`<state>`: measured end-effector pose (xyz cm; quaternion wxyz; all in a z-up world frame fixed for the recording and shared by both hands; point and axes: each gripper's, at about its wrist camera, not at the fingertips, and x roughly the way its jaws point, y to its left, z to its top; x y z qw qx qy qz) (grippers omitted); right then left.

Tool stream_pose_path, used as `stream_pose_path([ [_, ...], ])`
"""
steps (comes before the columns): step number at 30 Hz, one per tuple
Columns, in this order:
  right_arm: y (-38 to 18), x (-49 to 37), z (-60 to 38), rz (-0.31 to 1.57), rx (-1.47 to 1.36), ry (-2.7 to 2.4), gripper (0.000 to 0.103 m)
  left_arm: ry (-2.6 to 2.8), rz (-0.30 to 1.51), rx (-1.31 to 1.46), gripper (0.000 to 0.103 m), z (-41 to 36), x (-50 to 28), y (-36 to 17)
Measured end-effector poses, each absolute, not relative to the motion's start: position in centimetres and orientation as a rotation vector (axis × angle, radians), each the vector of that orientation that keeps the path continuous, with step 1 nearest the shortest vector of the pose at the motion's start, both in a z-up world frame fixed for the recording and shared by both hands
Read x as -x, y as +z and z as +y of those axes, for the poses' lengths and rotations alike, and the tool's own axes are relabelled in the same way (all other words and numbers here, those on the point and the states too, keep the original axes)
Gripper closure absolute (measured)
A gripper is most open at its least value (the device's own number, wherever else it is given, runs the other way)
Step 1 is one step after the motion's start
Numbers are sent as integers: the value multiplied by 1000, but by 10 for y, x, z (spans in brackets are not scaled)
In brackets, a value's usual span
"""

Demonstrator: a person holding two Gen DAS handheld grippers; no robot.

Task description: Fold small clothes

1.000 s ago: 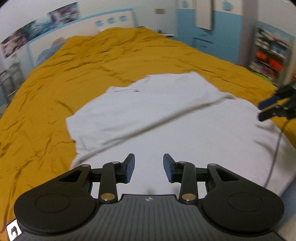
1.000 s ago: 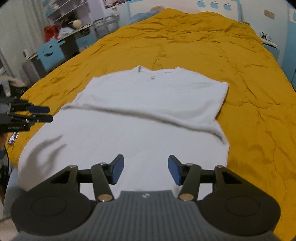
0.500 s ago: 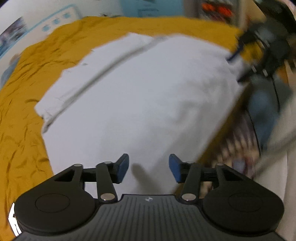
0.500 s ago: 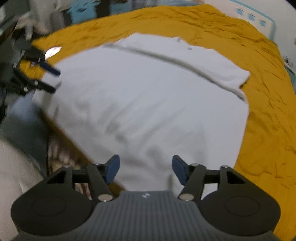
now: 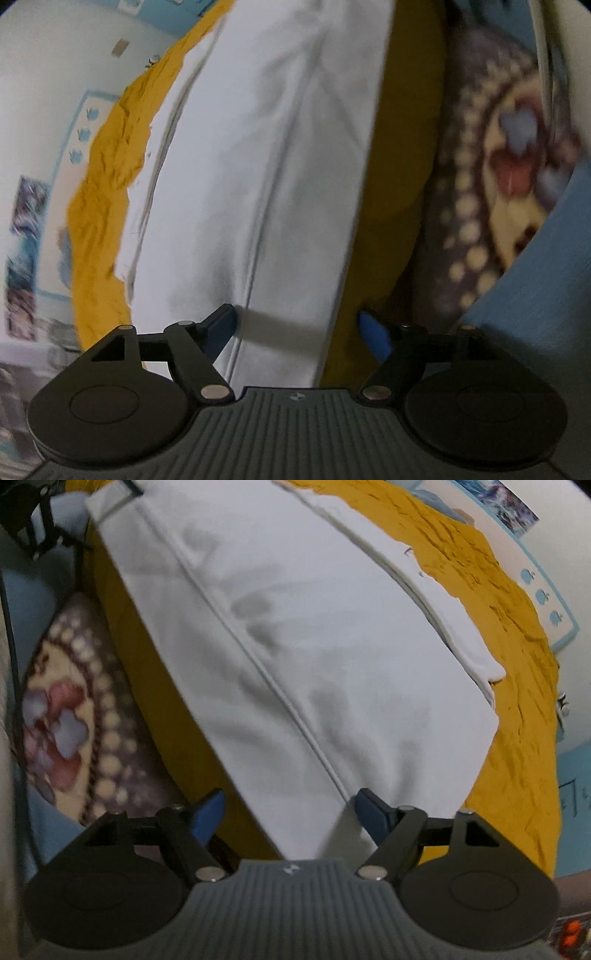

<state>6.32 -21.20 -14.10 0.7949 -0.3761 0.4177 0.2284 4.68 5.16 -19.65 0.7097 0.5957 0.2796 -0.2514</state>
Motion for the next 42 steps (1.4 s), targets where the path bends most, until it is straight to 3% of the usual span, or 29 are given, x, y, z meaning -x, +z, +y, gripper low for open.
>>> stream_pose_path([
  [5, -158, -64, -203, 882, 909, 489, 30, -508, 615, -1337, 19, 43, -54, -210],
  [11, -141, -65, -210, 862, 896, 466, 61, -479, 583, -1281, 52, 46, -49, -190],
  [12, -137, -65, -212, 862, 886, 468, 70, -468, 574, -1270, 64, 47, -49, -185],
  [13, -133, -65, -212, 860, 880, 472, 76, -465, 575, -1256, 70, 47, -48, -179],
  [14, -128, -65, -213, 864, 870, 483, 88, -469, 581, -1237, 74, 47, -47, -174],
  [15, -122, -64, -212, 871, 858, 495, 91, -473, 585, -1215, 84, 48, -47, -167],
  [17, -115, -62, -212, 860, 872, 497, 99, -501, 610, -1181, 94, 51, -46, -156],
  [27, -57, -58, -216, 789, 819, 465, 103, -463, 541, -1012, 96, 64, -55, -82],
  [42, 42, -141, -218, 496, 800, 258, 103, -244, 329, -953, 96, 35, -167, -5],
])
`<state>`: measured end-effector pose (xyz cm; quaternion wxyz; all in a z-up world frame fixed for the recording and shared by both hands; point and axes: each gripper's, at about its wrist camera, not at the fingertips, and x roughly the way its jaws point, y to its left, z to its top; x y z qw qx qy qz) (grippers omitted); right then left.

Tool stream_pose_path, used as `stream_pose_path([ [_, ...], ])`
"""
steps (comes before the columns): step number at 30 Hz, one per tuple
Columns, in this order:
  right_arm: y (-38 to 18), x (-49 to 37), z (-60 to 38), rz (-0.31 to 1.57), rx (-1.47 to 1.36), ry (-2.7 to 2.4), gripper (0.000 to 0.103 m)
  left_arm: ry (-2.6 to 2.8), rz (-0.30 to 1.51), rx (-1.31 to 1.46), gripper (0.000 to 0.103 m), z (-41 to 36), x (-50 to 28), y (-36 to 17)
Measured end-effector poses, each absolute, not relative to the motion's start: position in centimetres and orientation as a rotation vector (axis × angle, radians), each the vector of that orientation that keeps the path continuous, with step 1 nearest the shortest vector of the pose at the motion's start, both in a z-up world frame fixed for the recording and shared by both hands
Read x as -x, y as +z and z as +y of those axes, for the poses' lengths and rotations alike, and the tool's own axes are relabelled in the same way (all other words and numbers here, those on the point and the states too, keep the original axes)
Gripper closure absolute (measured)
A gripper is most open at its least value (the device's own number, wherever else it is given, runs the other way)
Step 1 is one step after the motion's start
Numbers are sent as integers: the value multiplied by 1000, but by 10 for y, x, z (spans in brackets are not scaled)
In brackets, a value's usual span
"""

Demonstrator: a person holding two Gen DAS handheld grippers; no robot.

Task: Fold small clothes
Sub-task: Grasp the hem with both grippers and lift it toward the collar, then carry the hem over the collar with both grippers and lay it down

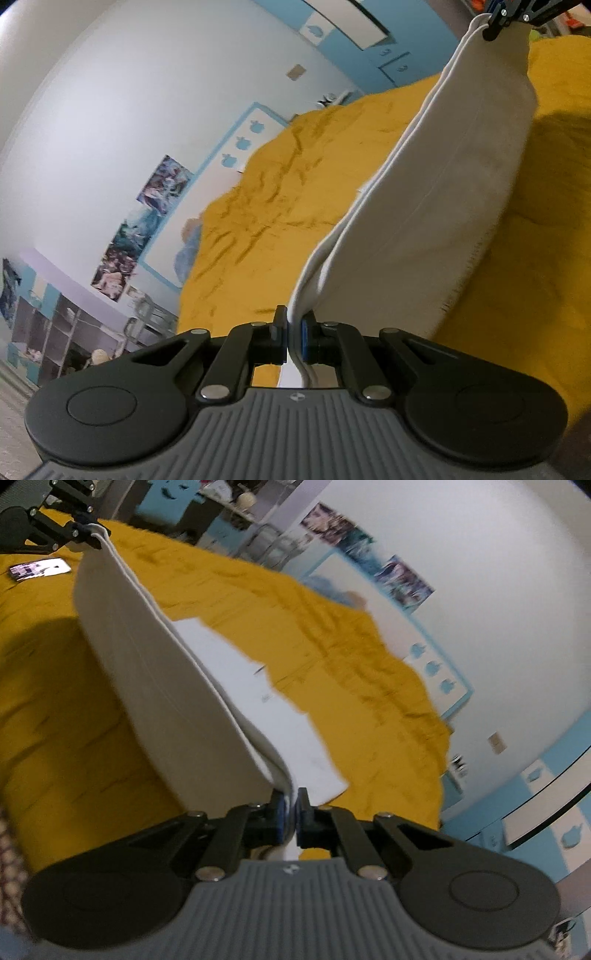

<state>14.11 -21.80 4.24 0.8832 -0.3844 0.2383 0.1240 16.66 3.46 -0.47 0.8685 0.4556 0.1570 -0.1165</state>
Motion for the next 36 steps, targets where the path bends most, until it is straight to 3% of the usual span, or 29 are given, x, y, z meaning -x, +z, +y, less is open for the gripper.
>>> stream_pose_path([
  [9, 83, -242, -219, 394, 769, 173, 103, -170, 275, -929, 96, 22, -262, 14],
  [15, 78, -340, -219, 393, 770, 149, 103, -142, 307, -882, 96, 13, -339, -2],
  [29, -71, -544, -224, 640, 694, 191, 103, -216, 617, -736, 95, 21, -490, -111],
  [36, -138, -603, -224, 721, 638, 192, 103, -229, 697, -637, 81, 40, -516, -143],
])
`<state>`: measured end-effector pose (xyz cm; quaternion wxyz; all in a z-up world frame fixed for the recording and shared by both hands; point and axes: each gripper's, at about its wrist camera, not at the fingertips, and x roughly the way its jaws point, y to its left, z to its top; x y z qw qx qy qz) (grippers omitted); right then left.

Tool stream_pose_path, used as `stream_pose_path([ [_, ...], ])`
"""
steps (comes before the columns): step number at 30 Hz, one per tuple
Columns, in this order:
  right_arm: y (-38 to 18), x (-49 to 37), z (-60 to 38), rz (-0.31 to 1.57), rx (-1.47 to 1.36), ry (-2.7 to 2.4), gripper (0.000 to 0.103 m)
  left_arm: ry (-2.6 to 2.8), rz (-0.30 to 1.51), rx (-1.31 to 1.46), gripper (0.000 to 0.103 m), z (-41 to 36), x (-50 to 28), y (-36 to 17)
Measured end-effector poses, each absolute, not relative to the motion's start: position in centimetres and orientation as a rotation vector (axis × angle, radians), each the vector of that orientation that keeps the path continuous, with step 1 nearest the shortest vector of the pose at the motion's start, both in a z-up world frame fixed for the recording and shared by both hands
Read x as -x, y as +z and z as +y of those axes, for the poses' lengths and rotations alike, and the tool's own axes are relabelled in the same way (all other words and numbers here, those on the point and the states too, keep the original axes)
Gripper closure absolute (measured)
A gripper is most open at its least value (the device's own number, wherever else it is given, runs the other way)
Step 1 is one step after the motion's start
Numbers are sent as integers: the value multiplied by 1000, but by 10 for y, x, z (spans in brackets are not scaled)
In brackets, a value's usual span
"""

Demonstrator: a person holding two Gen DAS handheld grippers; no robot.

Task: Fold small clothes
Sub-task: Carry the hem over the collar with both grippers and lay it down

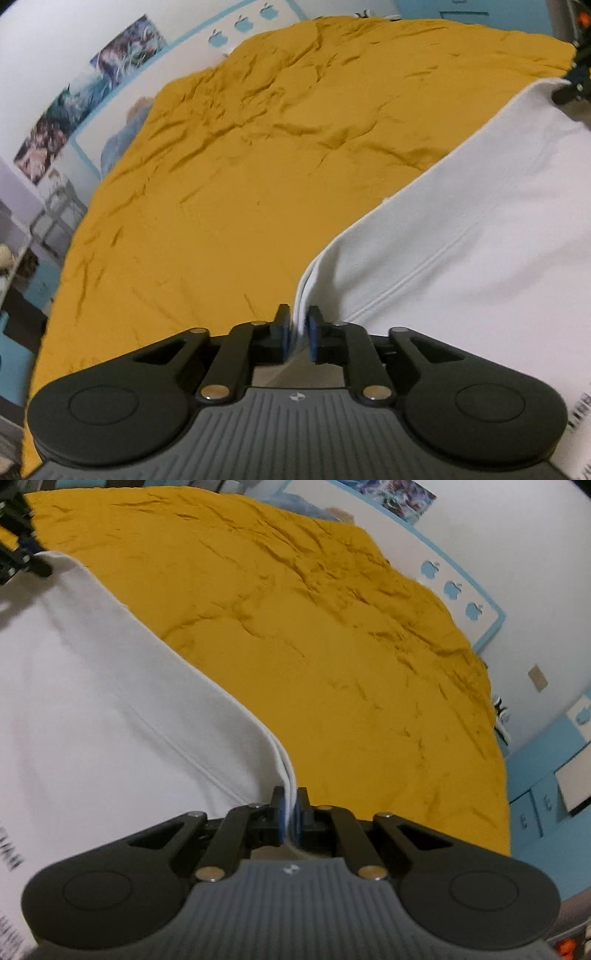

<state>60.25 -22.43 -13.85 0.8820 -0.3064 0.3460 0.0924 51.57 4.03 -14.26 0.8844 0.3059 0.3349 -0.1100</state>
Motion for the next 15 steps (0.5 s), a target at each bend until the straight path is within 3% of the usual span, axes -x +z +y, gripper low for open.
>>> stream_pose_path([
  [1, -143, -607, -224, 725, 619, 190, 103, -228, 695, -624, 74, 43, -517, -144],
  [5, -147, -614, -234, 700, 550, 161, 83, -198, 654, -523, 46, 65, -521, -135],
  [13, -116, -613, -273, 644, 335, 65, 70, -146, 641, -206, 38, 126, -529, -93],
  [15, -111, -611, -290, 658, 212, 80, 57, -157, 692, -67, 38, 146, -527, -95],
])
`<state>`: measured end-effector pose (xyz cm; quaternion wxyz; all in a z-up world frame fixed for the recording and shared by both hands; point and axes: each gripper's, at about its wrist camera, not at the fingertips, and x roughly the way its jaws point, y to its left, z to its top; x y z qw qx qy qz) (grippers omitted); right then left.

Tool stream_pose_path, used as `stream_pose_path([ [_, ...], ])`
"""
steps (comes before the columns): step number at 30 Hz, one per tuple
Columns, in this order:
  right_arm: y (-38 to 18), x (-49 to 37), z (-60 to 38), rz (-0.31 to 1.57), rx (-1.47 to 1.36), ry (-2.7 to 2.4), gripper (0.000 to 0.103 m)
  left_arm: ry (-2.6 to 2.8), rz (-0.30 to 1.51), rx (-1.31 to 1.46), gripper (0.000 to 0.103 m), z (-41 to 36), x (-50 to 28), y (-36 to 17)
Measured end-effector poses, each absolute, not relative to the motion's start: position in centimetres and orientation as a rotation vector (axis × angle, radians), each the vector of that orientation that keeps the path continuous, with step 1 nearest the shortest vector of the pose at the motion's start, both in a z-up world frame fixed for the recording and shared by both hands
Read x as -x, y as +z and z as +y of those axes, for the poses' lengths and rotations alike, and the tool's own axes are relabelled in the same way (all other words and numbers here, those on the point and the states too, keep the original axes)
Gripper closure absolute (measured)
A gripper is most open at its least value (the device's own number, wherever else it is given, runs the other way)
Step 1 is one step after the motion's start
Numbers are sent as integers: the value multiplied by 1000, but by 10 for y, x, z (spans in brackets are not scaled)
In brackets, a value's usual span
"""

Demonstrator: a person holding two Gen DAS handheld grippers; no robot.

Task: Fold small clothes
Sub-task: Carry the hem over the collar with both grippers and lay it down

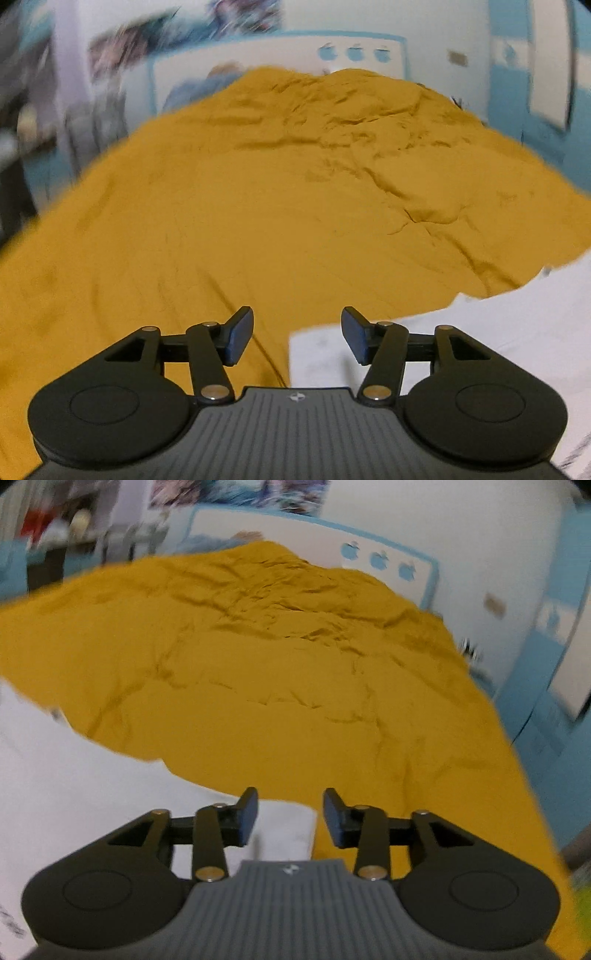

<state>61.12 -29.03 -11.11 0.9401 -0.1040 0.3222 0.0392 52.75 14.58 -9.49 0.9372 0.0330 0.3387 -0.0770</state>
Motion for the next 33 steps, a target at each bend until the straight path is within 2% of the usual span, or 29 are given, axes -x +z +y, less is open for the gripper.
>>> stream_pose_path([
  [5, -124, -607, -326, 705, -15, 69, 55, -136, 772, 167, 40, 182, -539, -113],
  [6, -129, -608, -332, 719, -69, 64, 56, -137, 784, 209, 44, 185, -541, -117],
  [8, -139, -613, -345, 744, -200, 69, 57, -161, 807, 274, 59, 188, -544, -125],
  [9, -144, -616, -351, 749, -263, 74, 58, -161, 819, 285, 71, 187, -546, -129],
  [10, -149, -620, -354, 751, -309, 74, 61, -152, 824, 282, 75, 187, -549, -131],
  [11, -153, -623, -356, 757, -345, 80, 73, -139, 817, 271, 79, 186, -548, -132],
  [12, -157, -624, -357, 766, -377, 90, 88, -126, 801, 265, 90, 185, -546, -131],
  [15, -158, -621, -353, 747, -391, 107, 96, -127, 740, 283, 94, 190, -539, -121],
  [22, -113, -588, -323, 565, -136, 113, 99, -121, 607, 153, 96, 178, -524, -86],
  [29, -149, -617, -326, 689, -143, 61, 99, -95, 709, 76, 95, 162, -552, -121],
  [31, -161, -619, -328, 715, -161, 42, 96, -74, 742, 70, 90, 164, -552, -125],
  [32, -164, -620, -329, 728, -166, 26, 90, -57, 751, 54, 86, 164, -551, -125],
  [33, -163, -619, -331, 731, -168, 11, 81, -42, 761, 32, 78, 166, -548, -122],
])
